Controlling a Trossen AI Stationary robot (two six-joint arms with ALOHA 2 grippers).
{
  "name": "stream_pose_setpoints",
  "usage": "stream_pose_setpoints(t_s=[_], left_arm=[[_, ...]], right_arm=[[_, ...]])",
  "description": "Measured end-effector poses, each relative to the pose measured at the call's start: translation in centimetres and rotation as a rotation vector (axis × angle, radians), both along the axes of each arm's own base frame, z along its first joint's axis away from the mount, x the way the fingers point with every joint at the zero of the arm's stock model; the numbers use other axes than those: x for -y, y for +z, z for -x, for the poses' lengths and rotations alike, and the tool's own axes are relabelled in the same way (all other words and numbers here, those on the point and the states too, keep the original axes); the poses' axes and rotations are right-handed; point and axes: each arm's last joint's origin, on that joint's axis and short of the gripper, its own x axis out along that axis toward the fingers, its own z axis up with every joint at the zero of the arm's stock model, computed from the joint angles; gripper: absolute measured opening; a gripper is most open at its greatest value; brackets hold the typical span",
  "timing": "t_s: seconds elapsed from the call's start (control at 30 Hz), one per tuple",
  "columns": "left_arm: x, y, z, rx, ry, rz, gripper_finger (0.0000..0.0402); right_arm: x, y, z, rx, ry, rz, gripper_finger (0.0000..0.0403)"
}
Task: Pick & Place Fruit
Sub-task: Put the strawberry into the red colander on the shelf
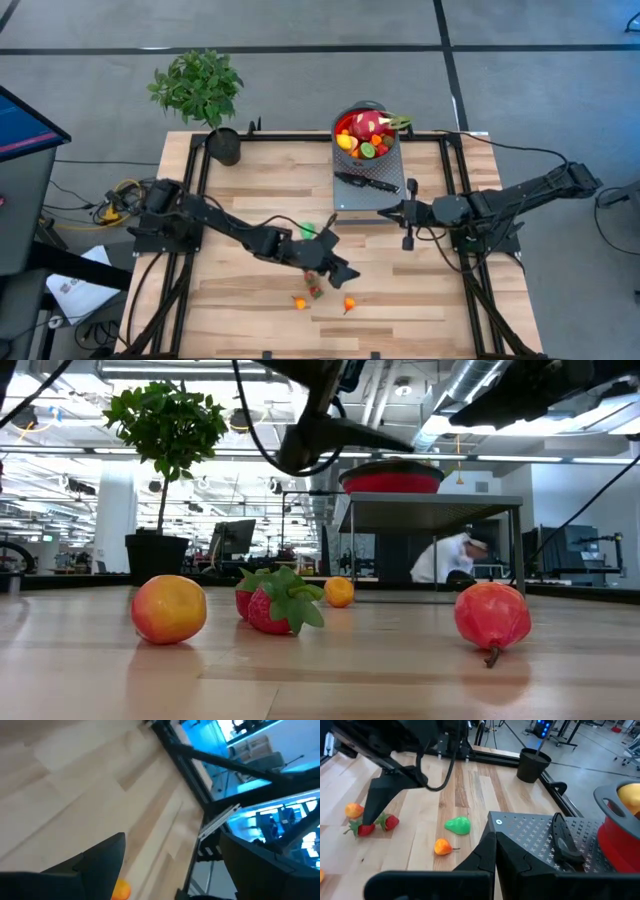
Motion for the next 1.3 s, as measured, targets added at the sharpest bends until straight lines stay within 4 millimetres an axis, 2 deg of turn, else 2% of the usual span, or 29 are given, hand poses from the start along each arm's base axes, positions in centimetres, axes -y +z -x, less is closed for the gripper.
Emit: stream_pose_setpoints(t_s=[0.27,0.4,0.67,0.93,1.13,1.3], left_arm=[[-0.7,1.0,0.3,-0.001,-0.004,-0.001,0.0319],[-0.9,0.5,0.5,-0.054,0.002,-0.012,0.0319],[-1.2,-1.4,1.9,-0.302,0.098,0.074,0.0319],[-1.1,-1.8,2.4,-0.365,0.119,0.097,0.0319],[-0.3,-2.7,3.9,-0.520,0.155,0.118,0.0319],[1.0,-3.4,4.9,-0.560,0.199,0.162,0.0319]], right_arm=[[0.0,0.0,0.0,-0.003,0.000,0.002,0.0000],[0.0,0.0,0.0,-0.004,0.000,0.003,0.0000],[0.0,0.0,0.0,-0.004,-0.001,0.001,0.0000],[0.0,0.0,0.0,-0.005,-0.001,0.001,0.0000],[0.0,-0.1,0.0,-0.009,-0.004,-0.005,0.0000],[0.0,-0.1,0.0,-0.012,-0.004,-0.005,0.0000]])
